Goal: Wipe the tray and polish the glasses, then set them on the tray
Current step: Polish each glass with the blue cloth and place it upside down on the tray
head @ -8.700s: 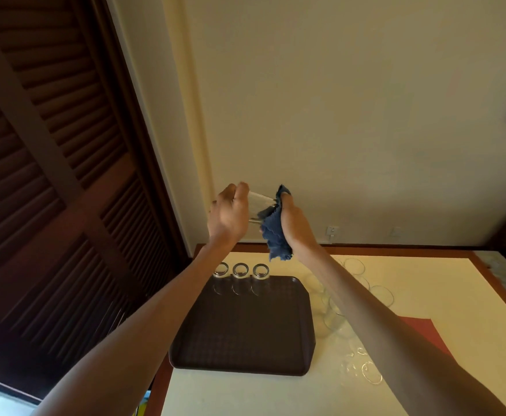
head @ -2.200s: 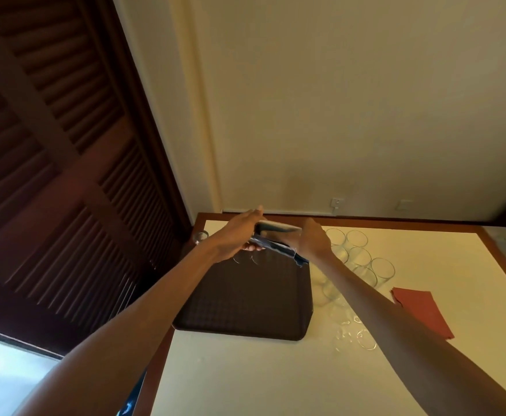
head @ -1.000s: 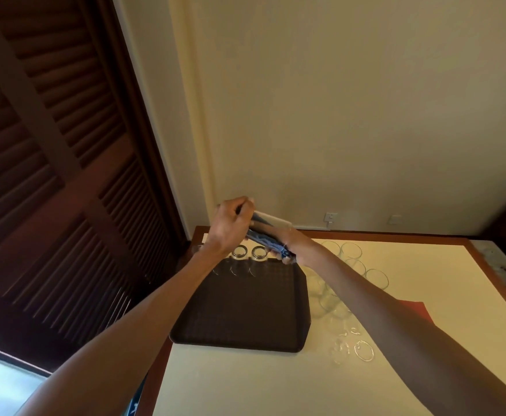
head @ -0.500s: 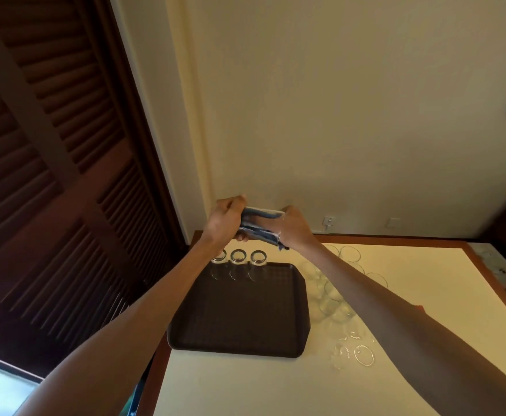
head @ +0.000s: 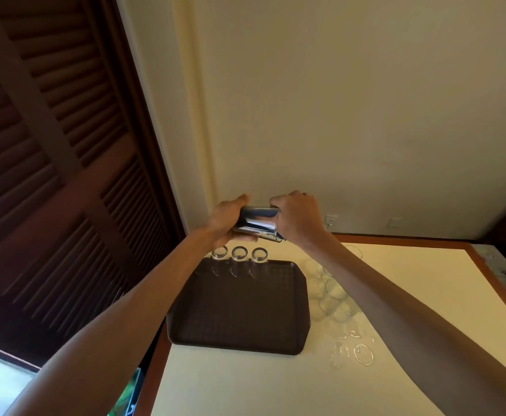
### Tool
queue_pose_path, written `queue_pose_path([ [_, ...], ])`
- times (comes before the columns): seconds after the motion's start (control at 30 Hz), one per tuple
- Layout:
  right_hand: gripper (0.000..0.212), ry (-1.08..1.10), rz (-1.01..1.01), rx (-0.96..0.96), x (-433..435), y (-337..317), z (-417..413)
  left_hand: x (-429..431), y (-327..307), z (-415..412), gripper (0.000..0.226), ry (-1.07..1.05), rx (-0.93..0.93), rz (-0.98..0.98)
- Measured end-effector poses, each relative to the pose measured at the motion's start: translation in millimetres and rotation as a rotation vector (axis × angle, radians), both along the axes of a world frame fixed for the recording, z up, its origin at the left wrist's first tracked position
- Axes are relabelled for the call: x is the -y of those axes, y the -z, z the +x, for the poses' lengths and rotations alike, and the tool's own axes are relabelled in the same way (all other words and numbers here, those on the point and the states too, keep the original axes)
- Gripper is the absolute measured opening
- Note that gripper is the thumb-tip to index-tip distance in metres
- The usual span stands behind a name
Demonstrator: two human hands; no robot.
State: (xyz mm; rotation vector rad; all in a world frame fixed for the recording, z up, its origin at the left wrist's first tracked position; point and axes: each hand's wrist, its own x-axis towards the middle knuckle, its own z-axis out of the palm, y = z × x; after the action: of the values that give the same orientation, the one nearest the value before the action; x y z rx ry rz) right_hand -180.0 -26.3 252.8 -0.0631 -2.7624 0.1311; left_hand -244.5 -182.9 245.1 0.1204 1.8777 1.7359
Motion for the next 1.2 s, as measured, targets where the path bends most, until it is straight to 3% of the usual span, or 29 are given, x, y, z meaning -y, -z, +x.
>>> queue_pose_path([
  [0.1, 0.007, 0.074, -0.364, 0.083, -4.9, 22.0, -15.3, -0.1, 0.2, 0.4, 0.050, -0.017, -0.201, -0.001],
  [0.2, 0.038, 0.197, -1.209, 0.562, -0.1, 29.0, -14.2, 1.3, 2.6, 2.1, 0.055, -0.053, -0.497, -0.027],
  [0.23, 0.043, 0.211, -1.412, 0.672, 1.7, 26.3, -8.0, 1.6, 3.7, 3.6, 0.055, -0.055, -0.574, -0.038],
  [0.27, 0.045, 0.185, -1.479, 0.710, 1.7, 25.1, -6.5, 2.3, 5.4, 3.6, 0.055, -0.049, -0.608, -0.039],
  [0.33, 0.043, 0.149, -1.270, 0.617, -0.2, 18.3, -4.7, 5.0, 7.0, 2.3, 0.056, -0.002, -0.560, -0.012],
  [0.43, 0.017, 0.121, -0.466, 0.310, -3.7, 6.4, -3.2, 6.5, 2.8, -1.9, 0.064, 0.106, -0.229, 0.046],
  [0.5, 0.017, 0.070, -0.088, 0.093, -0.5, -1.1, 1.4, 2.1, -3.2, 0.8, 0.055, 0.081, -0.032, 0.035],
  [0.57, 0.011, 0.017, 0.093, -0.030, 0.3, -3.9, 3.5, -4.3, -9.1, 1.6, 0.044, 0.006, 0.007, -0.001],
  [0.63, 0.011, 0.041, 0.053, -0.083, -3.9, 7.3, -3.9, -8.9, -10.3, 0.4, 0.046, -0.031, -0.091, -0.052],
  [0.7, 0.006, 0.087, -0.177, -0.026, -8.4, 19.5, -13.0, -9.9, -8.9, -2.7, 0.058, -0.069, -0.248, -0.119],
  [0.73, 0.008, 0.104, -0.400, 0.062, -9.0, 25.0, -15.9, -9.6, -8.2, -3.5, 0.066, -0.088, -0.349, -0.155],
  [0.83, 0.040, 0.197, -1.359, 0.494, 2.9, 31.1, -9.1, -7.0, -4.8, -0.5, 0.069, -0.099, -0.652, -0.174],
  [0.87, 0.045, 0.212, -1.538, 0.590, 7.3, 29.0, -2.9, -6.7, -2.8, 0.0, 0.064, -0.095, -0.701, -0.164],
  [0.9, 0.045, 0.201, -1.590, 0.616, 8.3, 29.0, -0.3, -6.1, -2.1, 0.8, 0.061, -0.082, -0.713, -0.146],
  [0.97, 0.038, 0.162, -1.375, 0.500, 4.3, 26.7, -2.4, -4.1, 1.1, -0.6, 0.062, -0.027, -0.635, -0.076],
  [1.1, 0.010, 0.121, -0.294, 0.082, -10.3, 10.7, -7.9, -2.6, -4.6, -5.6, 0.074, 0.040, -0.087, 0.070],
  [1.2, 0.015, 0.015, 0.066, -0.023, -7.1, -6.4, -1.3, -9.2, -10.1, -2.5, 0.058, 0.012, 0.046, 0.027],
])
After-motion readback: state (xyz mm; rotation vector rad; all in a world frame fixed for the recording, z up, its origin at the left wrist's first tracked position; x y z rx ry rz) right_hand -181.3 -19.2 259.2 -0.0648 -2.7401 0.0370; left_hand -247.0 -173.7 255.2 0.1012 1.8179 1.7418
